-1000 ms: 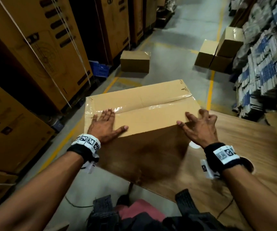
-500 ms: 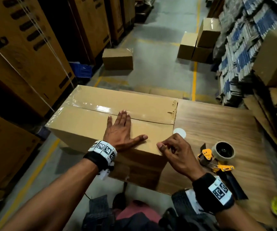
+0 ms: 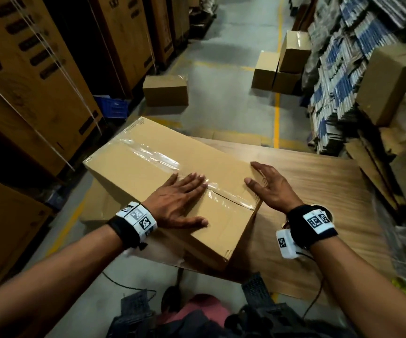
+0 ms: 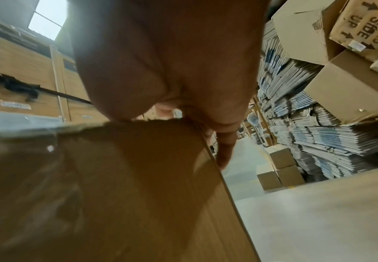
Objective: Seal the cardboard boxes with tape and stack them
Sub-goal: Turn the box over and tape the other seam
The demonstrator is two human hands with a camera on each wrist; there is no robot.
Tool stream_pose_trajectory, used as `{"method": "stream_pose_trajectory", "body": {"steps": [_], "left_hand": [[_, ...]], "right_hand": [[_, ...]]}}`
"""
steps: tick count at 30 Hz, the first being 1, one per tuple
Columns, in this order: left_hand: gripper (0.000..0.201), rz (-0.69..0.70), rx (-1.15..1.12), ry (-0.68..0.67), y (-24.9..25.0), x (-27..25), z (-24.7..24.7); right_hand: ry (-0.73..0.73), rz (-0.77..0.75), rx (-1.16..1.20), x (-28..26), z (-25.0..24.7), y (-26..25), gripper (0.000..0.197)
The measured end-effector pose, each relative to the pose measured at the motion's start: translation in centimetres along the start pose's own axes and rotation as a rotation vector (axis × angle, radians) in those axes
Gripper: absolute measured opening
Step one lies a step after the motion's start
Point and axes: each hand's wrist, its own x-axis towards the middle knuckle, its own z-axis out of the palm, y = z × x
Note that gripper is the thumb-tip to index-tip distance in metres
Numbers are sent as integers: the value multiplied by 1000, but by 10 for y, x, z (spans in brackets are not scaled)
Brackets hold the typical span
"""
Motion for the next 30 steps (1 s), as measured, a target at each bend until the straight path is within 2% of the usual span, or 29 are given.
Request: {"method": "stream_pose_trajectory", "body": {"steps": [3, 5, 7, 8, 10, 12, 14, 16, 19, 21, 23, 26, 28, 30], "left_hand": [[122, -153, -145, -40, 52, 9, -7], [126, -201, -208, -39, 101, 20, -3], [122, -244, -208, -34, 140, 31, 3], [113, -261, -185, -27, 149, 35, 6], [90, -259, -154, -3, 150, 37, 11], [79, -212, -131, 14, 137, 33, 12], [79, -157, -84, -20, 124, 29, 9], [89, -146, -49, -47, 115, 26, 5], [86, -194, -59, -29, 111, 28, -3], [85, -207, -54, 12, 112, 30, -4], [87, -194, -24, 54, 117, 34, -2], [87, -206, -38, 122, 126, 43, 5], [88, -227, -54, 146, 128, 46, 8], [93, -241, -56, 145, 129, 47, 15]], "right_hand": [[71, 23, 52, 1, 8, 3, 62], [138, 2, 43, -2, 14, 3, 60], [193, -4, 44, -5, 19, 2, 56], [213, 10, 48, -7, 20, 2, 55], [249, 42, 50, -14, 21, 5, 54], [288, 66, 39, -24, 22, 7, 56], [320, 124, 34, -38, 25, 5, 60], [323, 187, 32, -49, 29, -2, 66], [251, 181, 105, -62, 21, -1, 73], [188, 189, 251, -70, 10, 9, 66], [189, 257, 328, -84, 0, 32, 57], [306, 406, 228, -117, -12, 87, 48], [346, 525, 52, -144, -18, 129, 54], [319, 661, -46, -169, -22, 165, 74]]}}
